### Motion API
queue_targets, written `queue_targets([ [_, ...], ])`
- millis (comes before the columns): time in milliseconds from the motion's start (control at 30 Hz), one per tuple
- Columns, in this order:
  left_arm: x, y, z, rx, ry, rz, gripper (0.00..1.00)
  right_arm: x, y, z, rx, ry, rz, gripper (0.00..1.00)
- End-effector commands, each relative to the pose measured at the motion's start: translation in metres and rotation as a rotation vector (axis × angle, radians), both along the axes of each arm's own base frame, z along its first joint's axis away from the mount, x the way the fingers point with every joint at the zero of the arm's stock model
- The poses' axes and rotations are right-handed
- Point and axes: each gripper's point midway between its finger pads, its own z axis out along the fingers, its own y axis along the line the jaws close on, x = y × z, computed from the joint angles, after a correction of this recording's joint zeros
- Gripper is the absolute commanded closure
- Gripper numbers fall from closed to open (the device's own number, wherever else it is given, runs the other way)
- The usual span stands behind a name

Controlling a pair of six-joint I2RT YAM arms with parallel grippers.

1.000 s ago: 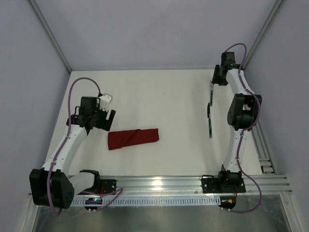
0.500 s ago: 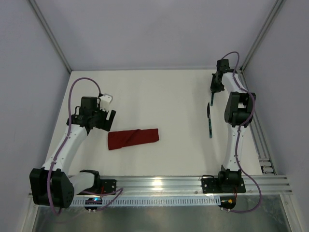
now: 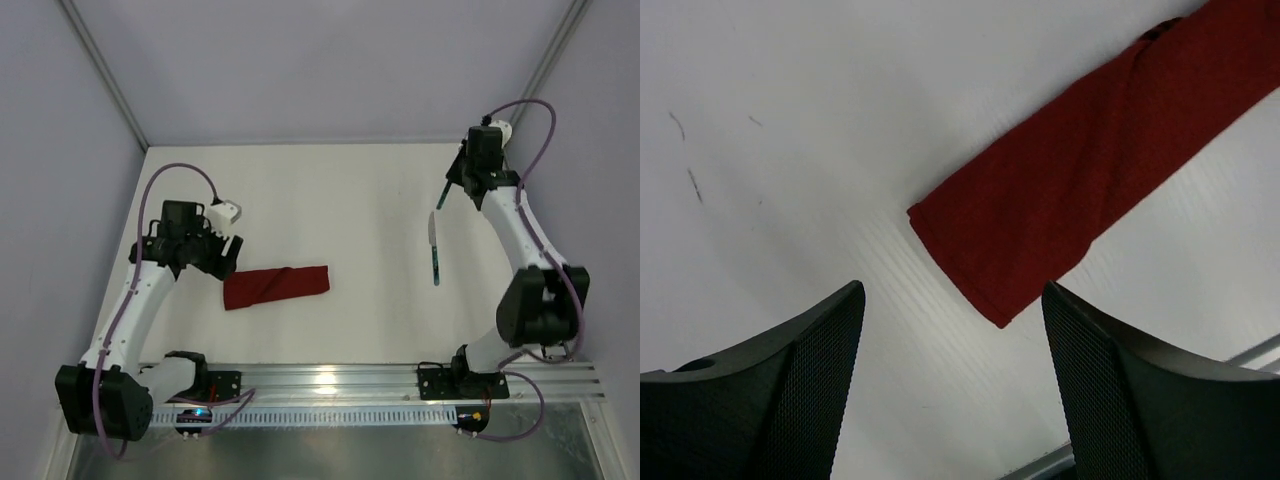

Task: Fold the napkin into a case and place the utensils inside
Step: Pick up the fork from the corner of the board, then pass from the right arm to the left

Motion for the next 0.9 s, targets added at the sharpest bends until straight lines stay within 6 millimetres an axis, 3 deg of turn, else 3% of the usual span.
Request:
queue_targets([
  [0,-0.025,-0.024,0.039,-0.109,-0.024,-0.150,0.26,-0.024,0.052,0.113,0.106,-0.416,-0.006,0.97],
  [33,-0.029,-0.029,0.046,-0.131,-0.030,-0.171,0.26,-0.035,0.082,0.127,0.176,-0.493,0.007,0.97],
  [67,-0.035,-0.035,0.053,-0.163,-0.038,-0.203,0.26,-0.061,0.095,0.121,0.216,-0.521,0.015,0.97],
  [100,-0.042,-0.039,0.055,-0.183,-0.023,-0.216,0.25,-0.070,0.113,0.130,0.276,-0.581,0.025,0.96],
  [133,-0.044,-0.042,0.058,-0.198,-0.026,-0.230,0.25,-0.088,0.150,0.124,0.343,-0.581,0.085,0.96],
  [167,-0.048,-0.045,0.061,-0.211,-0.030,-0.246,0.24,-0.100,0.162,0.106,0.435,-0.578,0.042,0.96],
  [200,-0.053,-0.051,0.067,-0.244,-0.043,-0.278,0.23,-0.112,0.176,0.112,0.503,-0.607,0.053,0.96],
  [233,-0.056,-0.055,0.068,-0.259,-0.045,-0.295,0.20,-0.129,0.207,0.105,0.603,-0.612,0.066,0.96],
  [300,-0.064,-0.065,0.075,-0.316,-0.054,-0.324,0.16,-0.143,0.237,0.106,0.669,-0.625,0.090,0.97],
  [333,-0.065,-0.070,0.079,-0.340,-0.067,-0.338,0.09,-0.149,0.253,0.112,0.701,-0.637,0.105,0.96],
  [367,-0.068,-0.075,0.080,-0.358,-0.065,-0.355,0.07,-0.164,0.281,0.114,0.727,-0.624,0.146,0.96],
  [433,-0.071,-0.081,0.080,-0.373,-0.077,-0.380,0.05,-0.169,0.317,0.102,0.739,-0.580,0.190,0.97],
  [467,-0.070,-0.084,0.077,-0.367,-0.092,-0.394,0.05,-0.179,0.340,0.110,0.787,-0.569,0.227,0.97],
  [600,-0.060,-0.088,0.067,-0.353,-0.122,-0.385,0.04,-0.188,0.404,0.087,0.828,-0.500,0.298,0.96],
  [633,-0.057,-0.088,0.064,-0.345,-0.119,-0.380,0.08,-0.189,0.416,0.094,0.849,-0.501,0.315,0.96],
  [733,-0.047,-0.087,0.060,-0.332,-0.139,-0.361,0.16,-0.193,0.444,0.089,0.866,-0.467,0.361,0.97],
  [867,-0.034,-0.086,0.057,-0.317,-0.154,-0.328,0.25,-0.197,0.464,0.094,0.892,-0.462,0.402,0.96],
])
